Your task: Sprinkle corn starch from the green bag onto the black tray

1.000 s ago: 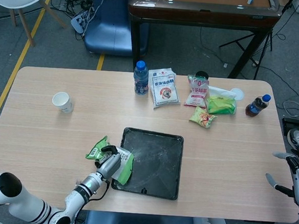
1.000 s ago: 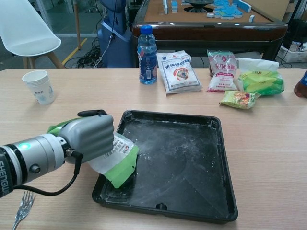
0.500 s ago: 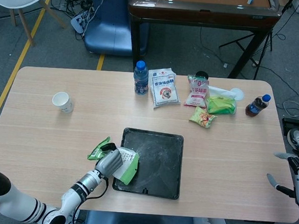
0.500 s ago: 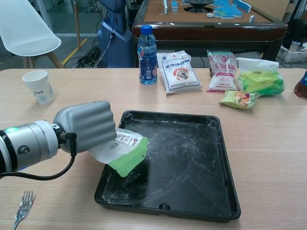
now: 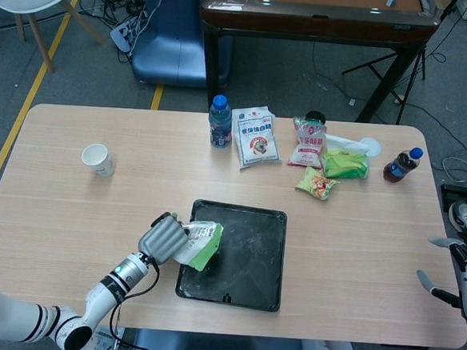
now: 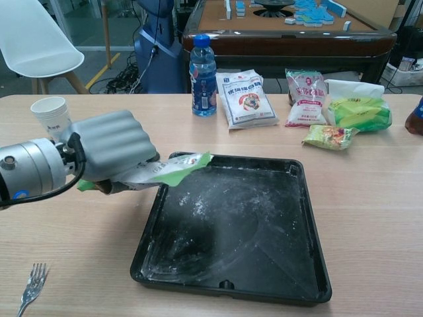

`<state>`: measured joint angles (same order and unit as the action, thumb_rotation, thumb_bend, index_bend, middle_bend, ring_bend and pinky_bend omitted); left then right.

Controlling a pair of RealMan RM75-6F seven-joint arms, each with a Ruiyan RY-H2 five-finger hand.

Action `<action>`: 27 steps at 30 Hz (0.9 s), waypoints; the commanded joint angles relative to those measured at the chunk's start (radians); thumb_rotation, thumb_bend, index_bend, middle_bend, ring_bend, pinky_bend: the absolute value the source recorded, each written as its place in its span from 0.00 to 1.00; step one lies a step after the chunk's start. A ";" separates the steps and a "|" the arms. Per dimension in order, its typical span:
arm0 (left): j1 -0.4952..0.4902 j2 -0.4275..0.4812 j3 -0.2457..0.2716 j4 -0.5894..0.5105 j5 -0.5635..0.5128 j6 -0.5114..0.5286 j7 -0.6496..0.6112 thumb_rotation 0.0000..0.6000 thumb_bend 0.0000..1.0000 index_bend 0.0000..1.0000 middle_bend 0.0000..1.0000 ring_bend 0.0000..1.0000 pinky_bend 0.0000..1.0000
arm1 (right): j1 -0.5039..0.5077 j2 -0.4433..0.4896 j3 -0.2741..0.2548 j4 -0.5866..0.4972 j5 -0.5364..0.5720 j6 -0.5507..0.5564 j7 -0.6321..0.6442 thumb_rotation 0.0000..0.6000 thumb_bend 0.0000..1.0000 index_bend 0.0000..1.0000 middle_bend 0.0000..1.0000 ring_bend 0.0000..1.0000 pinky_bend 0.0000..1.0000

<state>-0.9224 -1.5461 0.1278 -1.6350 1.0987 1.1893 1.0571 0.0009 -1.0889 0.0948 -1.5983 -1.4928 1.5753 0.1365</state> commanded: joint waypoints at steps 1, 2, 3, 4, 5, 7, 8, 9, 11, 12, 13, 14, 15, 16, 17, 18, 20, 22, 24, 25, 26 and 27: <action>0.061 0.021 -0.040 0.048 0.073 -0.007 -0.204 1.00 0.45 0.46 0.63 0.62 0.67 | 0.001 0.001 0.000 -0.004 0.000 -0.001 -0.004 1.00 0.22 0.33 0.36 0.17 0.13; 0.073 0.021 -0.045 0.060 0.086 -0.011 -0.260 1.00 0.45 0.46 0.63 0.62 0.67 | 0.001 0.001 0.000 -0.006 0.000 -0.002 -0.005 1.00 0.22 0.33 0.36 0.17 0.13; 0.082 0.020 -0.048 0.069 0.092 -0.015 -0.299 1.00 0.45 0.46 0.63 0.61 0.67 | 0.001 0.001 0.000 -0.007 -0.001 -0.002 -0.006 1.00 0.22 0.33 0.36 0.17 0.13; 0.090 0.020 -0.051 0.077 0.097 -0.020 -0.336 1.00 0.45 0.46 0.63 0.61 0.67 | 0.001 0.001 0.000 -0.008 0.000 -0.003 -0.007 1.00 0.22 0.33 0.36 0.17 0.13; 0.099 0.020 -0.054 0.084 0.098 -0.026 -0.371 1.00 0.45 0.46 0.63 0.61 0.68 | 0.001 0.001 0.000 -0.009 0.000 -0.003 -0.008 1.00 0.22 0.33 0.36 0.17 0.13; 0.115 0.023 -0.061 0.098 0.091 -0.045 -0.429 1.00 0.45 0.46 0.63 0.61 0.68 | 0.001 0.001 0.000 -0.011 0.001 -0.002 -0.009 1.00 0.22 0.33 0.36 0.17 0.13; 0.125 0.022 -0.066 0.108 0.092 -0.050 -0.461 1.00 0.45 0.46 0.63 0.61 0.68 | 0.000 0.001 0.001 -0.011 0.001 -0.001 -0.010 1.00 0.22 0.33 0.36 0.17 0.13; 0.132 0.019 -0.070 0.119 0.095 -0.051 -0.484 1.00 0.45 0.46 0.63 0.61 0.68 | 0.000 0.001 0.000 -0.012 0.002 0.000 -0.011 1.00 0.22 0.33 0.36 0.17 0.13; 0.150 0.008 -0.080 0.152 0.110 -0.047 -0.544 1.00 0.45 0.46 0.63 0.61 0.69 | -0.001 0.004 0.001 -0.013 0.003 0.000 -0.013 1.00 0.22 0.33 0.36 0.17 0.13; 0.158 0.002 -0.084 0.169 0.119 -0.044 -0.573 1.00 0.45 0.46 0.63 0.61 0.69 | -0.002 0.004 0.001 -0.014 0.003 0.000 -0.014 1.00 0.22 0.33 0.36 0.17 0.13; 0.166 -0.005 -0.088 0.186 0.129 -0.041 -0.604 1.00 0.45 0.46 0.63 0.61 0.69 | -0.002 0.005 0.001 -0.015 0.004 0.000 -0.014 1.00 0.22 0.33 0.36 0.17 0.13; 0.175 -0.014 -0.093 0.209 0.140 -0.039 -0.643 1.00 0.45 0.46 0.63 0.61 0.69 | -0.002 0.005 0.001 -0.016 0.004 0.001 -0.014 1.00 0.22 0.33 0.36 0.17 0.13; 0.182 -0.021 -0.096 0.228 0.149 -0.038 -0.670 1.00 0.45 0.46 0.63 0.61 0.69 | -0.002 0.006 0.002 -0.017 0.005 0.000 -0.014 1.00 0.22 0.33 0.36 0.17 0.13; 0.188 -0.028 -0.100 0.246 0.156 -0.037 -0.694 1.00 0.45 0.46 0.63 0.60 0.69 | -0.002 0.006 0.002 -0.017 0.005 0.000 -0.014 1.00 0.22 0.33 0.36 0.17 0.13; 0.194 -0.035 -0.104 0.264 0.162 -0.037 -0.719 1.00 0.45 0.46 0.62 0.60 0.69 | -0.001 0.006 0.002 -0.017 0.005 -0.001 -0.014 1.00 0.22 0.33 0.36 0.17 0.13; 0.201 -0.045 -0.109 0.286 0.170 -0.036 -0.754 1.00 0.45 0.46 0.62 0.60 0.69 | -0.001 0.005 0.002 -0.017 0.006 -0.003 -0.014 1.00 0.22 0.33 0.36 0.17 0.13; 0.212 -0.058 -0.115 0.314 0.178 -0.042 -0.801 1.00 0.45 0.46 0.62 0.60 0.69 | 0.000 0.005 0.002 -0.017 0.006 -0.004 -0.015 1.00 0.22 0.33 0.36 0.17 0.13; 0.221 -0.070 -0.121 0.338 0.185 -0.054 -0.852 1.00 0.45 0.46 0.62 0.60 0.69 | 0.001 0.004 0.003 -0.018 0.005 -0.005 -0.016 1.00 0.22 0.33 0.36 0.17 0.13; 0.227 -0.079 -0.125 0.357 0.194 -0.066 -0.893 1.00 0.45 0.46 0.62 0.60 0.69 | 0.002 0.003 0.003 -0.018 0.006 -0.006 -0.018 1.00 0.22 0.33 0.36 0.17 0.13; 0.230 -0.083 -0.126 0.364 0.199 -0.069 -0.908 1.00 0.45 0.46 0.62 0.60 0.69 | 0.002 0.003 0.003 -0.018 0.006 -0.006 -0.018 1.00 0.22 0.33 0.36 0.17 0.13; 0.233 -0.089 -0.126 0.373 0.209 -0.072 -0.924 1.00 0.45 0.46 0.62 0.60 0.69 | 0.002 0.003 0.003 -0.019 0.006 -0.006 -0.019 1.00 0.22 0.33 0.36 0.17 0.13; 0.235 -0.093 -0.126 0.380 0.216 -0.074 -0.935 1.00 0.45 0.46 0.62 0.60 0.69 | 0.002 0.003 0.003 -0.019 0.007 -0.007 -0.019 1.00 0.22 0.33 0.36 0.17 0.13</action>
<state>-0.6970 -1.6258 0.0063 -1.2737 1.2983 1.1246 0.1441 0.0032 -1.0858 0.0980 -1.6176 -1.4861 1.5686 0.1171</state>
